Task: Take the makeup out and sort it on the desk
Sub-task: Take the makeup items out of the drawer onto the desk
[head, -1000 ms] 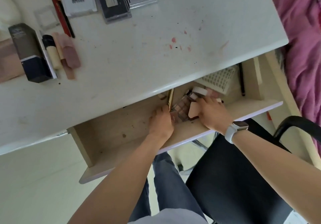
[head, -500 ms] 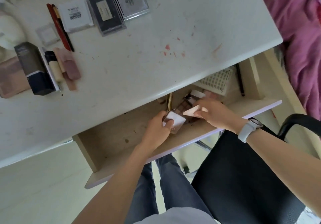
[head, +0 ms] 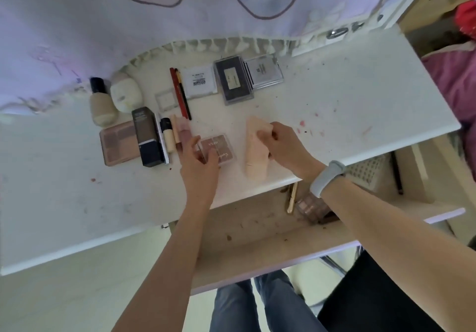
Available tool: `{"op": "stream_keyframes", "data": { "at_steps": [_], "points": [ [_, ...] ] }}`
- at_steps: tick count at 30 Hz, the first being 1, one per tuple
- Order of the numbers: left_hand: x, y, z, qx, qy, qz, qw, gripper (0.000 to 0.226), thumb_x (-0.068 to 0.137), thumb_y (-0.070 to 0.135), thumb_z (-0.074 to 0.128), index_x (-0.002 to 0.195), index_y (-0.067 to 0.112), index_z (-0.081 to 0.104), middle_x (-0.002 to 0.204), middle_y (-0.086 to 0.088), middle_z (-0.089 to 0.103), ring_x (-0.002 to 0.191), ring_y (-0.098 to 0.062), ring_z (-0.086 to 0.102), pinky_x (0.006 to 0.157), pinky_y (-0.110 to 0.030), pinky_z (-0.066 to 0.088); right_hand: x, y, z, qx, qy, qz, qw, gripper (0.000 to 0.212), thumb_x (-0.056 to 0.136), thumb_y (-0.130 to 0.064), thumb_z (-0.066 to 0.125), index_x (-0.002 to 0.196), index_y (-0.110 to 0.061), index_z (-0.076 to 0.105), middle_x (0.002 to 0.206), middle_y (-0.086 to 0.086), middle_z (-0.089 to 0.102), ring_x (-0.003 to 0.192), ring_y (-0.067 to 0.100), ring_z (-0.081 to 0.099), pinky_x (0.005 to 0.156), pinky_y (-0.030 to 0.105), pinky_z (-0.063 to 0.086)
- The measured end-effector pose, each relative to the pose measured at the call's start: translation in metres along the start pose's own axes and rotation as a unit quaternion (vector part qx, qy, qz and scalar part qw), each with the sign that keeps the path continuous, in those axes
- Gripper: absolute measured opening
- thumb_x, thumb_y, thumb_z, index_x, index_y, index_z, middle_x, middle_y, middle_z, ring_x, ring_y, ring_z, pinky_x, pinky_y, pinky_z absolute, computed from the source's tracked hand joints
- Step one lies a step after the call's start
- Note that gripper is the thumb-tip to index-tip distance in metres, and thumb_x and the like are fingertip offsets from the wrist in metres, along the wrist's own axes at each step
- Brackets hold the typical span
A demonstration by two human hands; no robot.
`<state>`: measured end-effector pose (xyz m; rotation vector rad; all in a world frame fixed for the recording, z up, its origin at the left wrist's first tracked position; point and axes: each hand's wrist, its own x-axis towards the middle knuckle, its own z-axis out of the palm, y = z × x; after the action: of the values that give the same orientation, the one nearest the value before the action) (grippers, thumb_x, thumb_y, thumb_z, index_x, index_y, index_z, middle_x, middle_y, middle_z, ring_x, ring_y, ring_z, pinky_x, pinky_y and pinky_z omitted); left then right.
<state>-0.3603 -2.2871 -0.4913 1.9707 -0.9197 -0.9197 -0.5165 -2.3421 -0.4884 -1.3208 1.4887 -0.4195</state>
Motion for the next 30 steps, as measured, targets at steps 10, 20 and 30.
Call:
{"op": "stream_keyframes", "data": {
  "at_steps": [10, 20, 30],
  "points": [
    [0.032, 0.002, 0.004, 0.393, 0.023, 0.188, 0.900, 0.043, 0.094, 0.021, 0.046, 0.134, 0.008, 0.042, 0.145, -0.013, 0.037, 0.137, -0.029, 0.027, 0.103, -0.044, 0.029, 0.042, -0.018, 0.025, -0.078, 0.082, -0.068, 0.991, 0.045, 0.091, -0.012, 0.051, 0.135, -0.012, 0.042, 0.126, 0.009, 0.045, 0.098, 0.017, 0.050, 0.082, 0.011, 0.032],
    [0.026, -0.027, -0.019, 0.445, -0.058, 0.316, 0.836, 0.046, 0.081, 0.011, 0.059, 0.126, 0.012, 0.054, 0.139, -0.008, 0.047, 0.132, -0.029, 0.037, 0.108, -0.052, 0.015, -0.013, 0.017, 0.028, -0.343, 0.029, -0.245, 0.907, 0.047, 0.083, -0.020, 0.065, 0.127, -0.012, 0.052, 0.136, 0.017, 0.045, 0.119, 0.035, 0.050, 0.091, 0.045, 0.045],
    [0.030, -0.011, -0.001, 0.509, -0.049, 0.259, 0.819, 0.043, 0.084, 0.016, 0.053, 0.127, 0.011, 0.051, 0.135, -0.014, 0.044, 0.135, -0.033, 0.029, 0.107, -0.060, 0.011, -0.008, 0.015, 0.024, -0.361, 0.038, -0.257, 0.896, 0.047, 0.088, -0.013, 0.057, 0.134, -0.011, 0.045, 0.143, 0.013, 0.039, 0.126, 0.033, 0.042, 0.095, 0.044, 0.041]
  ]
}}
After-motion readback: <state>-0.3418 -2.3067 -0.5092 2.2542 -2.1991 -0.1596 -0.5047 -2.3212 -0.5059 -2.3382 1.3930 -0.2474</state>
